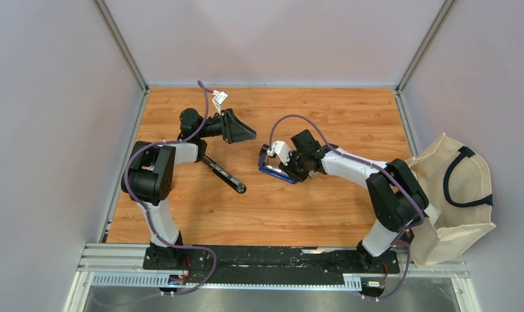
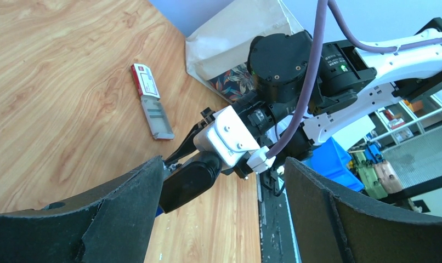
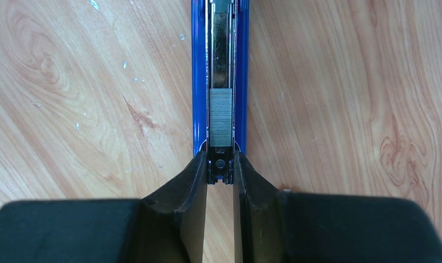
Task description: Load the staples into the stapler
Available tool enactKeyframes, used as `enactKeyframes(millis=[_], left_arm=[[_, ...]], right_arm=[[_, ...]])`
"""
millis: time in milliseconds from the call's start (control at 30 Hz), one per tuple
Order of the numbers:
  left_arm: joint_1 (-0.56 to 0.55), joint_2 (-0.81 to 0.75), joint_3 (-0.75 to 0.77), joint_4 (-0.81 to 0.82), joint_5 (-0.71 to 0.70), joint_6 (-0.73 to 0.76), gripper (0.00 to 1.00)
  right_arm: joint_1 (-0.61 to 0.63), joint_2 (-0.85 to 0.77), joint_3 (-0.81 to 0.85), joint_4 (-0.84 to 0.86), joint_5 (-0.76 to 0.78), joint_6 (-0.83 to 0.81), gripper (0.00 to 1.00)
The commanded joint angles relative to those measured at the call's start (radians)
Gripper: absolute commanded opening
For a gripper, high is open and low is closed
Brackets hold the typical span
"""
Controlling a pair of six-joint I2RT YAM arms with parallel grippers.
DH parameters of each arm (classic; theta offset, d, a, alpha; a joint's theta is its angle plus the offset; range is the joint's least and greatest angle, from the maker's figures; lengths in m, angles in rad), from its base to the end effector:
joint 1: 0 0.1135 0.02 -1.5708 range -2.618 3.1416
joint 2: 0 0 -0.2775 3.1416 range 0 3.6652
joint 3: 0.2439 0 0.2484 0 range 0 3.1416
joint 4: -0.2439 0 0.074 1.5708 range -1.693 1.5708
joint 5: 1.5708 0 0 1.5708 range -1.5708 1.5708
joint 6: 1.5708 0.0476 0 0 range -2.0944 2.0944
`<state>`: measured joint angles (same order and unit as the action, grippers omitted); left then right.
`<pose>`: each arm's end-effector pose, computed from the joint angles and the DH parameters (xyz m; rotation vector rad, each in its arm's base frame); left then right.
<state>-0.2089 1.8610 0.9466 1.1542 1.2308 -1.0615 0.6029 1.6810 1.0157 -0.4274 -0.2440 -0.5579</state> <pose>0.3637 -0.1230 0.2464 0.5426 1.7123 -1.7684 0.2673 0.1980 0.1810 -1.5193 2.1725 0.3393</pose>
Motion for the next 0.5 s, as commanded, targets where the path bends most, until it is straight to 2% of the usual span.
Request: enactKeyframes(millis=[0,200,467], left_arm=[[0.005,-0.031,-0.011,0.116,0.016,0.004,0.88],[0.02,-0.08,-0.031,0.05,-0.007,0.078,0.89],[0.022,-0.063,-0.029,0.048,-0.004,0.08,0.89]], right_arm=[[-0.006,-0.04,-0.02,0.016,-0.035,0.01,0.11],[-0.023,-0.061,-0.022,0.026,-0.06,0.026,0.1],[-0.057,-0.087,-0.031,0.044,-0.101,0.053,0.09]])
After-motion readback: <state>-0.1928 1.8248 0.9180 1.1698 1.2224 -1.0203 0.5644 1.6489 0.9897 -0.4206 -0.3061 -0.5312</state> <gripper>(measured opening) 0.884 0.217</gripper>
